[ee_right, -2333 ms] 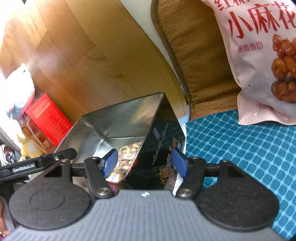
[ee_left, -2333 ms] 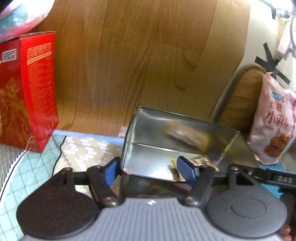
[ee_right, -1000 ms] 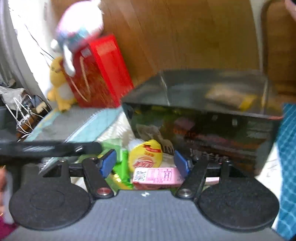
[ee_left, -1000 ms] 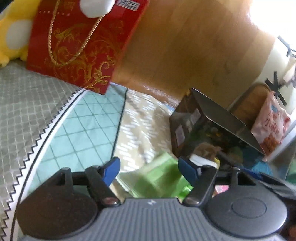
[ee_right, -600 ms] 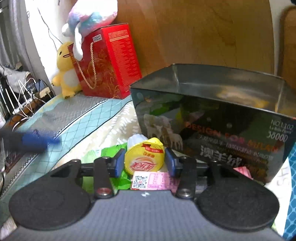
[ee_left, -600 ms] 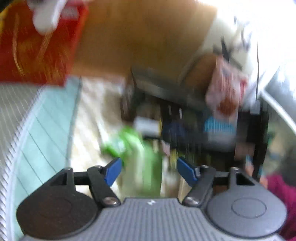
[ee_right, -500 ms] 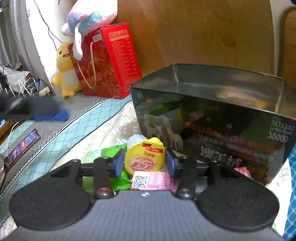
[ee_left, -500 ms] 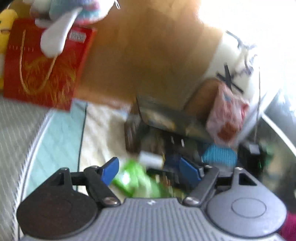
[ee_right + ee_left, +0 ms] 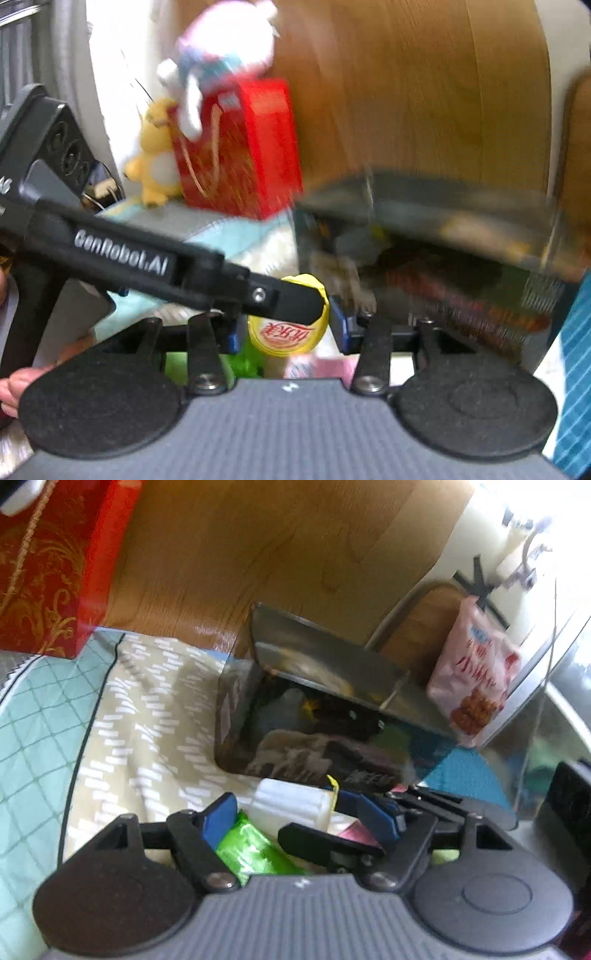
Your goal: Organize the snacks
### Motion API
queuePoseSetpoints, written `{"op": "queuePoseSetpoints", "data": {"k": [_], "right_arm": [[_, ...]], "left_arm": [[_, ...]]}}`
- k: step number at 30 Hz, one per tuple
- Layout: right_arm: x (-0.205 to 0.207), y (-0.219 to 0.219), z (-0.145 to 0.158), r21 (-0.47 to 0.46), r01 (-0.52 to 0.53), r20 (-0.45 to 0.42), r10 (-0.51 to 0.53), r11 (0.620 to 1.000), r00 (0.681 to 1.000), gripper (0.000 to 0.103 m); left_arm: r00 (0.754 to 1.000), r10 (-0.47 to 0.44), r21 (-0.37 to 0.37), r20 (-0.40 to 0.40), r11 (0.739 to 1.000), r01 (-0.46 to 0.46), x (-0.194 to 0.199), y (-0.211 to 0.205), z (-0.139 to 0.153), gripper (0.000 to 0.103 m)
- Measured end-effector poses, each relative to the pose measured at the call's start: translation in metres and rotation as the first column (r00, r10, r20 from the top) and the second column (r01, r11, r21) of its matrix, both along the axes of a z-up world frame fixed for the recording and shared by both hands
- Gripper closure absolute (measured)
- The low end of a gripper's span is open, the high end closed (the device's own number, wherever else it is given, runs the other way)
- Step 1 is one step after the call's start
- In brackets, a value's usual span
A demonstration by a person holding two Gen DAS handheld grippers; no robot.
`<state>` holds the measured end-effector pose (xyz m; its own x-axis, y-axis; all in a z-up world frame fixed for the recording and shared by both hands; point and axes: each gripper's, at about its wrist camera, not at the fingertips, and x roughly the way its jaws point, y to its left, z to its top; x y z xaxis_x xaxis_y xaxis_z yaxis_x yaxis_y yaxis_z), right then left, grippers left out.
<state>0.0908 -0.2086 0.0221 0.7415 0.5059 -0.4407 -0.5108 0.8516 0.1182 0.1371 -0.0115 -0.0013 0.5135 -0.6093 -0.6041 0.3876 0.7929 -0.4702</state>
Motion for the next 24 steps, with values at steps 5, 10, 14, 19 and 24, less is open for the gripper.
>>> {"op": "queuePoseSetpoints", "data": {"k": [5, 10, 14, 19, 24], "right_arm": [[-0.012, -0.003, 0.038, -0.015, 0.036, 0.164, -0.033, 0.999, 0.986, 0.056], [0.005, -0.022, 0.058, -0.026, 0.121, 0.235, -0.112, 0.992, 0.966, 0.056], [0.031, -0.041, 0.057, -0.033, 0.205, 0.209, -0.194, 0.978, 0.958, 0.056], [0.055, -0.062, 0.045, -0.017, 0.297, 0.101, -0.294, 0.955, 0.950, 0.043], [0.033, -0.076, 0.047, 0.070, 0.321, 0.143, -0.328, 0.945, 0.934, 0.031]], "left_arm": [[0.994, -0.004, -0.069, 0.105, 0.998, 0.012, -0.017, 0.003, 0.048, 0.031], [0.983, 0.005, -0.078, 0.184, 0.997, 0.010, -0.002, -0.025, 0.080, 0.031], [0.978, 0.015, -0.095, 0.208, 0.995, 0.005, 0.025, -0.056, 0.085, 0.029], [0.969, 0.061, -0.017, 0.240, 0.998, -0.059, 0.038, -0.082, 0.075, 0.018], [0.963, 0.083, -0.033, 0.256, 0.996, -0.077, 0.019, -0.062, 0.069, 0.012]]}}
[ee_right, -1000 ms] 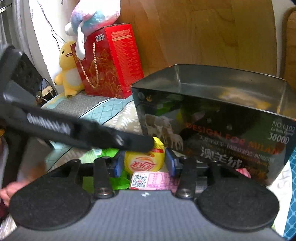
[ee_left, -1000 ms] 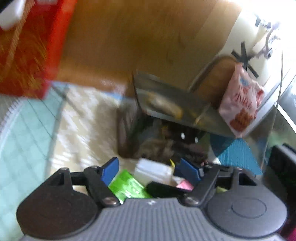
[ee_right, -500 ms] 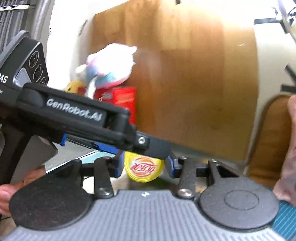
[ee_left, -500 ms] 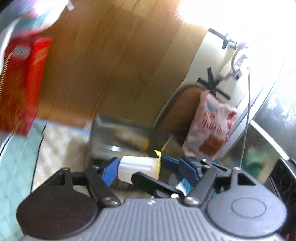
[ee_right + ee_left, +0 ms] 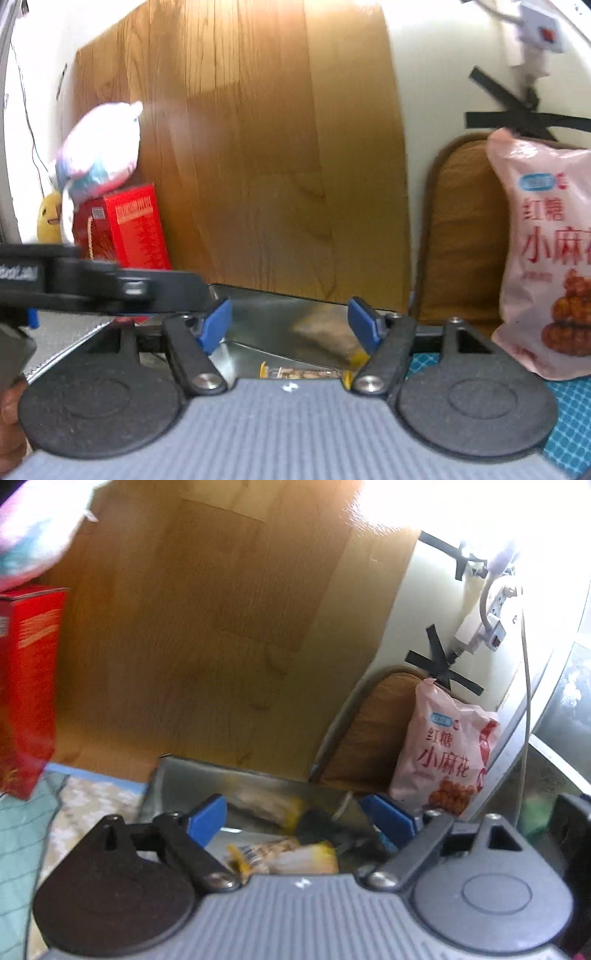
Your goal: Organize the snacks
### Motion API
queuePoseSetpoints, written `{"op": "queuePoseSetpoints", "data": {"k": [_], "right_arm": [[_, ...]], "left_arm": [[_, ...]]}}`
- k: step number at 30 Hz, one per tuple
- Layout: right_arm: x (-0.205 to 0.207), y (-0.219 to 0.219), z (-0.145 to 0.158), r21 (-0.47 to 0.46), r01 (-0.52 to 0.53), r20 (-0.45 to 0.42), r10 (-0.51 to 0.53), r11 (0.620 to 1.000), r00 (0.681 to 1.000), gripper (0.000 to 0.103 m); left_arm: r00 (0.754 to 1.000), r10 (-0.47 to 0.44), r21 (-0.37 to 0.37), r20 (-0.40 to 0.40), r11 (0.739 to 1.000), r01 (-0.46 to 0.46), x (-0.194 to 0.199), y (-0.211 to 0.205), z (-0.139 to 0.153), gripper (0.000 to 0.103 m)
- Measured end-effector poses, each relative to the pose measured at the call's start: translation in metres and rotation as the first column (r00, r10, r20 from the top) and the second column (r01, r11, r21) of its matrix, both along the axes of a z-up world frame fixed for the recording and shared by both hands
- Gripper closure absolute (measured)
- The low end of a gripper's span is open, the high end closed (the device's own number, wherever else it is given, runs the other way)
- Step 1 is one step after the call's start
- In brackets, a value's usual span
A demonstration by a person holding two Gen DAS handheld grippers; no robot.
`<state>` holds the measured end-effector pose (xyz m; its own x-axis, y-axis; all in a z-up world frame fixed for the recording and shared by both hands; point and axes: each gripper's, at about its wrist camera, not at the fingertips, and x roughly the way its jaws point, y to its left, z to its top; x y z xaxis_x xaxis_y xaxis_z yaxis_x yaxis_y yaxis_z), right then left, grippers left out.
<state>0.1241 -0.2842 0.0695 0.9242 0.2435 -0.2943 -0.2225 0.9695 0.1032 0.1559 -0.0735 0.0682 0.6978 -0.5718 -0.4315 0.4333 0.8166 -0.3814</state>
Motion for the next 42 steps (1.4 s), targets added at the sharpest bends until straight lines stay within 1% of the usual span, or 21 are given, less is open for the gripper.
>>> {"op": "queuePoseSetpoints", "data": {"k": [3, 5, 7, 9, 13, 14, 15, 16, 19, 22, 23, 24, 25, 26, 28, 30, 33, 36, 39, 41, 42], "right_arm": [[-0.024, -0.009, -0.002, 0.064, -0.019, 0.026, 0.018, 0.998, 0.999, 0.031], [-0.040, -0.014, -0.009, 0.083, -0.016, 0.008, 0.015, 0.996, 1.000, 0.031], [-0.054, -0.022, -0.022, 0.117, -0.010, -0.043, 0.015, 0.993, 0.999, 0.032], [-0.063, -0.029, -0.033, 0.141, 0.005, -0.102, 0.009, 0.990, 0.995, 0.034], [-0.063, -0.035, -0.053, 0.167, 0.068, -0.213, -0.031, 0.984, 0.977, 0.042], [-0.060, -0.037, -0.058, 0.190, 0.076, -0.258, -0.025, 0.979, 0.966, 0.044], [-0.058, -0.039, -0.063, 0.213, 0.073, -0.294, -0.008, 0.974, 0.956, 0.049], [-0.058, -0.038, -0.069, 0.236, 0.061, -0.328, 0.021, 0.970, 0.944, 0.054], [-0.071, -0.029, -0.071, 0.265, -0.006, -0.333, 0.098, 0.964, 0.938, 0.054], [-0.094, -0.010, -0.066, 0.225, -0.132, -0.334, 0.204, 0.965, 0.920, 0.052], [-0.100, -0.006, -0.065, 0.224, -0.174, -0.337, 0.244, 0.959, 0.910, 0.052], [-0.106, -0.002, -0.064, 0.220, -0.217, -0.342, 0.284, 0.951, 0.896, 0.052], [-0.111, 0.000, -0.061, 0.207, -0.242, -0.340, 0.302, 0.948, 0.891, 0.052], [-0.113, -0.002, -0.059, 0.196, -0.247, -0.328, 0.301, 0.949, 0.895, 0.052], [-0.110, -0.011, -0.051, 0.183, -0.213, -0.288, 0.260, 0.960, 0.922, 0.052], [-0.096, -0.023, -0.045, 0.191, -0.152, -0.273, 0.202, 0.970, 0.940, 0.052], [-0.075, -0.034, -0.046, 0.188, -0.089, -0.264, 0.137, 0.978, 0.955, 0.052], [-0.052, -0.031, -0.053, 0.170, -0.087, -0.288, 0.134, 0.982, 0.948, 0.052], [-0.034, -0.027, -0.064, 0.164, -0.097, -0.318, 0.146, 0.982, 0.937, 0.052], [-0.023, -0.025, -0.072, 0.160, -0.093, -0.350, 0.145, 0.983, 0.925, 0.052], [-0.020, -0.025, -0.074, 0.192, -0.102, -0.355, 0.166, 0.976, 0.920, 0.053]], "left_arm": [[1.000, 0.005, -0.032, -0.009, 0.999, -0.005, -0.013, 0.024, -0.003, 0.011], [1.000, 0.001, -0.044, -0.005, 0.999, -0.001, -0.026, 0.042, -0.007, 0.011], [1.000, -0.001, -0.049, 0.013, 0.999, 0.002, -0.040, 0.059, -0.011, 0.011], [1.000, 0.009, -0.023, 0.001, 1.000, -0.009, -0.051, 0.069, -0.019, 0.011], [0.998, -0.021, 0.001, -0.052, 1.000, 0.021, -0.059, 0.071, -0.034, 0.013], [0.997, -0.021, 0.016, -0.072, 1.000, 0.023, -0.059, 0.068, -0.037, 0.013], [0.996, -0.022, 0.029, -0.088, 0.999, 0.024, -0.060, 0.065, -0.041, 0.015], [0.994, -0.027, 0.039, -0.106, 0.999, 0.031, -0.060, 0.062, -0.045, 0.015], [0.983, -0.076, 0.067, -0.169, 0.994, 0.089, -0.067, 0.057, -0.062, 0.021], [0.982, -0.136, 0.117, -0.133, 0.981, 0.152, -0.091, 0.054, -0.067, 0.021], [0.974, -0.171, 0.113, -0.146, 0.976, 0.188, -0.097, 0.054, -0.066, 0.021], [0.959, -0.218, 0.079, -0.180, 0.969, 0.235, -0.101, 0.056, -0.067, 0.021], [0.946, -0.253, 0.046, -0.202, 0.963, 0.267, -0.104, 0.058, -0.067, 0.022], [0.942, -0.266, 0.035, -0.204, 0.960, 0.278, -0.107, 0.060, -0.065, 0.022], [0.955, -0.239, 0.052, -0.174, 0.967, 0.251, -0.108, 0.065, -0.056, 0.020], [0.970, -0.191, 0.030, -0.150, 0.980, 0.198, -0.097, 0.073, -0.046, 0.018], [0.970, -0.152, -0.033, -0.188, 0.988, 0.149, -0.071, 0.076, -0.040, 0.018], [0.960, -0.131, -0.041, -0.246, 0.991, 0.125, -0.049, 0.066, -0.044, 0.019], [0.941, -0.133, -0.042, -0.311, 0.991, 0.126, -0.036, 0.052, -0.058, 0.022], [0.933, -0.134, -0.039, -0.334, 0.991, 0.128, -0.033, 0.047, -0.065, 0.025], [0.931, -0.135, -0.040, -0.338, 0.991, 0.129, -0.032, 0.047, -0.066, 0.027]]}}
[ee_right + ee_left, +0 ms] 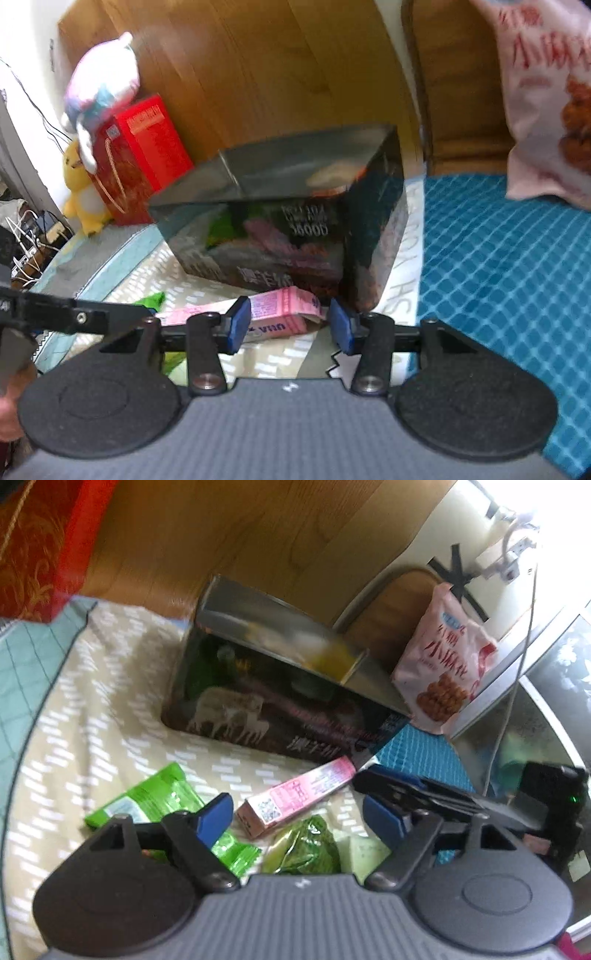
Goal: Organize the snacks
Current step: 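Grasp the pink carton with the left gripper, then lower the pink carton into the tin box and open the left gripper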
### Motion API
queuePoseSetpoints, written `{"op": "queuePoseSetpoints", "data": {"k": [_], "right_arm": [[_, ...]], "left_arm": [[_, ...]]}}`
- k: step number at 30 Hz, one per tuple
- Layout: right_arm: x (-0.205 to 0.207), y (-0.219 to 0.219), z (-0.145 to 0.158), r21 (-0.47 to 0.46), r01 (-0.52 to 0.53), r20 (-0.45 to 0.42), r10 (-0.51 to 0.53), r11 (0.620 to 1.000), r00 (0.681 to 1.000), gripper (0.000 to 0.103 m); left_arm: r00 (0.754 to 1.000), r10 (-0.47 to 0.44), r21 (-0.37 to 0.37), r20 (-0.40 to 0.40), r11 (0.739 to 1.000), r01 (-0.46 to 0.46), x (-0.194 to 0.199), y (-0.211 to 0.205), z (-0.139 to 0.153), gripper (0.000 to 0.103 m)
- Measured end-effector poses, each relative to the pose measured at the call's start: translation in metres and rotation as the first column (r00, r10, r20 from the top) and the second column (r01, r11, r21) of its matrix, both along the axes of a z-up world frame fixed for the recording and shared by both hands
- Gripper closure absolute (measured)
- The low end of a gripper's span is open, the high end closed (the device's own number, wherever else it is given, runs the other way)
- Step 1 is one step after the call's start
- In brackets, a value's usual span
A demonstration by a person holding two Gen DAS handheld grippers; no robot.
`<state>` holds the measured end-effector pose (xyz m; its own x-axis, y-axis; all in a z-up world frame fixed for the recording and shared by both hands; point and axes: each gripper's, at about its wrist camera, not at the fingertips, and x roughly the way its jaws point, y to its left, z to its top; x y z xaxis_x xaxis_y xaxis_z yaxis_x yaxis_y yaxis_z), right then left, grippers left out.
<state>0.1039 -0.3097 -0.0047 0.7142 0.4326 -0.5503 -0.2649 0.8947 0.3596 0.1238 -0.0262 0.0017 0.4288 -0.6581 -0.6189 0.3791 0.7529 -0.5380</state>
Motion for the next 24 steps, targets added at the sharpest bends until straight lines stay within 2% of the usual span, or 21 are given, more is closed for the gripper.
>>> {"op": "queuePoseSetpoints", "data": {"k": [2, 5, 8, 11, 14, 17, 18, 20, 24], "right_arm": [[-0.001, 0.000, -0.001, 0.049, -0.023, -0.030, 0.024, 0.999, 0.999, 0.055], [-0.024, 0.008, 0.005, -0.019, -0.050, -0.011, 0.050, 0.999, 0.999, 0.059], [-0.050, 0.016, 0.008, -0.085, -0.080, 0.035, 0.083, 0.993, 0.996, 0.057], [-0.055, 0.018, 0.009, -0.147, -0.065, 0.054, 0.074, 0.987, 0.996, 0.056], [-0.047, 0.016, 0.002, -0.132, -0.056, 0.030, 0.060, 0.990, 0.998, 0.055], [-0.048, 0.019, 0.005, -0.150, -0.036, 0.049, 0.044, 0.988, 0.998, 0.063], [-0.049, 0.020, 0.008, -0.148, -0.029, 0.061, 0.038, 0.989, 0.997, 0.068], [-0.057, 0.019, 0.023, -0.125, -0.024, 0.117, 0.039, 0.992, 0.992, 0.068], [-0.057, 0.019, 0.057, -0.124, -0.007, 0.248, 0.038, 0.992, 0.968, 0.068]], "left_arm": [[1.000, 0.000, -0.002, -0.015, 1.000, 0.000, 0.003, -0.004, -0.004, 0.029], [1.000, 0.013, 0.016, -0.003, 1.000, -0.013, 0.006, -0.005, -0.004, 0.029], [0.999, 0.033, 0.002, -0.004, 0.999, -0.033, 0.009, 0.001, -0.003, 0.029], [0.999, 0.031, -0.030, -0.026, 0.999, -0.032, 0.014, 0.004, -0.005, 0.029], [1.000, 0.016, -0.020, -0.020, 1.000, -0.016, 0.011, -0.004, -0.006, 0.028], [1.000, 0.008, 0.014, 0.008, 1.000, -0.008, 0.004, -0.012, -0.004, 0.027], [1.000, 0.009, 0.018, 0.008, 1.000, -0.009, 0.002, -0.012, -0.002, 0.026], [1.000, 0.025, -0.001, 0.008, 1.000, -0.025, -0.002, -0.007, 0.007, 0.026], [0.994, 0.043, -0.097, 0.103, 0.995, -0.033, -0.006, 0.007, 0.046, 0.027]]}}
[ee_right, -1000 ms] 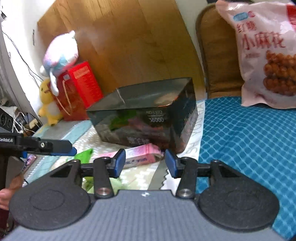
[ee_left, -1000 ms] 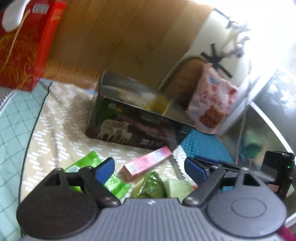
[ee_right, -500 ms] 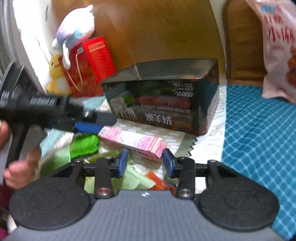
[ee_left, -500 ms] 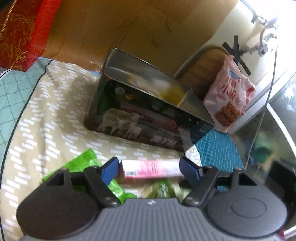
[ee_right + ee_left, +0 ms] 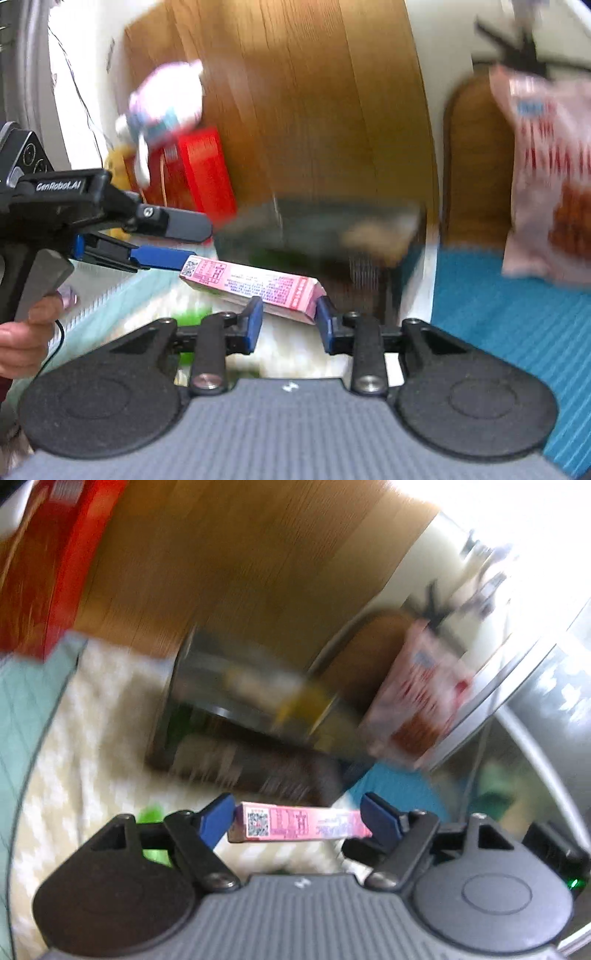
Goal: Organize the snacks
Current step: 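Lower the pink carton into the tin box and open the left gripper, then grasp the pale green pastry packet with the left gripper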
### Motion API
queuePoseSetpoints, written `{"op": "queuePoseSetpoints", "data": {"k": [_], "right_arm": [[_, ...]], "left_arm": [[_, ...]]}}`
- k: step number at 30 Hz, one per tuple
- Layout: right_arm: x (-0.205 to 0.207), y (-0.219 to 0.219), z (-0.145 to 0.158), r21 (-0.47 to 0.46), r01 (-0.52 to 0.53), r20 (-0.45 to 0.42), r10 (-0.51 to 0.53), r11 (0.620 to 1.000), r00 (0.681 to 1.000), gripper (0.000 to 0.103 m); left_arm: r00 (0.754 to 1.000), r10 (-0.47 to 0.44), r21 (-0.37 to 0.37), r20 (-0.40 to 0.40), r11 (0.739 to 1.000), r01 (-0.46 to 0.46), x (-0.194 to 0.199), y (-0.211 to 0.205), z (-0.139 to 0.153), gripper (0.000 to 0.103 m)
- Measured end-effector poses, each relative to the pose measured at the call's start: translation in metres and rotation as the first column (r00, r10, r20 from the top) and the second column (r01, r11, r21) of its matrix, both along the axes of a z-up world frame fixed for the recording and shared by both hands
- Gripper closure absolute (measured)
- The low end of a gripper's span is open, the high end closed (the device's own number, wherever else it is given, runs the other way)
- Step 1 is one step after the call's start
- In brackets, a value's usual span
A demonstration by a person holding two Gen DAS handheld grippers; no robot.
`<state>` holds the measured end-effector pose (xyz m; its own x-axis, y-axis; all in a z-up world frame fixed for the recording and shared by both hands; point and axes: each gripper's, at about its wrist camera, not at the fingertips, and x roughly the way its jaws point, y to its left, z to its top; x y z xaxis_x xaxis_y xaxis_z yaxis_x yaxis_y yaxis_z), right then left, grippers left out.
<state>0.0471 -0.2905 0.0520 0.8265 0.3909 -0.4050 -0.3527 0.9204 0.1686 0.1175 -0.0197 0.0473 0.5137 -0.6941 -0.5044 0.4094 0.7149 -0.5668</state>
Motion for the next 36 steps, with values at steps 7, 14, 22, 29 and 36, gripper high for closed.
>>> {"op": "queuePoseSetpoints", "data": {"k": [7, 14, 22, 29, 36], "right_arm": [[0.063, 0.005, 0.012, -0.077, 0.121, 0.071, -0.115, 0.990, 0.991, 0.050], [0.040, -0.017, -0.003, 0.040, 0.135, 0.032, -0.136, 0.990, 0.990, 0.049], [-0.022, -0.018, -0.028, 0.152, 0.013, -0.057, -0.005, 0.988, 0.998, 0.049], [-0.057, -0.005, -0.040, 0.135, -0.047, -0.129, 0.064, 0.990, 0.989, 0.044], [-0.071, 0.009, -0.049, 0.035, -0.078, -0.147, 0.082, 0.996, 0.986, 0.037]], "left_arm": [[0.988, 0.039, 0.028, 0.146, 0.999, -0.043, 0.046, -0.030, 0.041, 0.022], [0.989, 0.066, 0.028, 0.132, 0.997, -0.070, 0.056, -0.009, 0.023, 0.021], [0.989, 0.145, -0.020, 0.042, 0.989, -0.144, 0.002, 0.079, -0.009, 0.021], [0.993, 0.115, -0.062, -0.030, 0.991, -0.116, -0.035, 0.098, -0.027, 0.021], [1.000, -0.031, -0.067, 0.000, 0.997, 0.031, -0.061, 0.065, -0.019, 0.021]]}}
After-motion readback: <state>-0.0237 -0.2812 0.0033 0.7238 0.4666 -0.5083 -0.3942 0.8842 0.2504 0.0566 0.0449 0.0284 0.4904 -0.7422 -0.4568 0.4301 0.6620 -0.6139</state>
